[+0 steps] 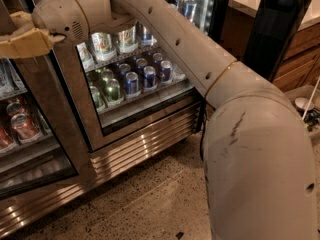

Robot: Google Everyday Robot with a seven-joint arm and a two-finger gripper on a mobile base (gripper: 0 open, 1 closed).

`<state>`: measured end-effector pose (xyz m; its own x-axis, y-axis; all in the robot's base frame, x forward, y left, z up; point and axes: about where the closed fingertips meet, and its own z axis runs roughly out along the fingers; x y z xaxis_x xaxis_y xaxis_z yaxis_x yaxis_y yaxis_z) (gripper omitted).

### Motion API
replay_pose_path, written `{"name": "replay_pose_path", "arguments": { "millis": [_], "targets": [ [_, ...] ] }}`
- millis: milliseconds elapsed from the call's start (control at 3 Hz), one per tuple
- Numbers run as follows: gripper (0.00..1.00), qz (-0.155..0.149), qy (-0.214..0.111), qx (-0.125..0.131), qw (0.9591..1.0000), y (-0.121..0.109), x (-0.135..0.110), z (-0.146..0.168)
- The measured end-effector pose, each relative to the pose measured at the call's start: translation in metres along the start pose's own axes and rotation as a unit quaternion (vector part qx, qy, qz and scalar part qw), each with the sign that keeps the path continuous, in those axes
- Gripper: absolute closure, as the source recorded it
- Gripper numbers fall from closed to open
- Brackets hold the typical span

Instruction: Open left fridge door

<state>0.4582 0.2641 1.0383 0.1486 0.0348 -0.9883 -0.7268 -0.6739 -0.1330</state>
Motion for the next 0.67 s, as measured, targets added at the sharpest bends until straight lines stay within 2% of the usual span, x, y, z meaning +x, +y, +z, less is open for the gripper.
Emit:
{"name": "replay_pose_path", "arguments": {
  "millis": [333,667],
  "targets": [
    [1.0,0.0,0.001,-0.007,1.0,0.0014,0.0,0.0009],
    [1.0,-0.006,-0.011,-0.021,0.9997,0.0022,-0.0022,0.0009]
  ]
}}
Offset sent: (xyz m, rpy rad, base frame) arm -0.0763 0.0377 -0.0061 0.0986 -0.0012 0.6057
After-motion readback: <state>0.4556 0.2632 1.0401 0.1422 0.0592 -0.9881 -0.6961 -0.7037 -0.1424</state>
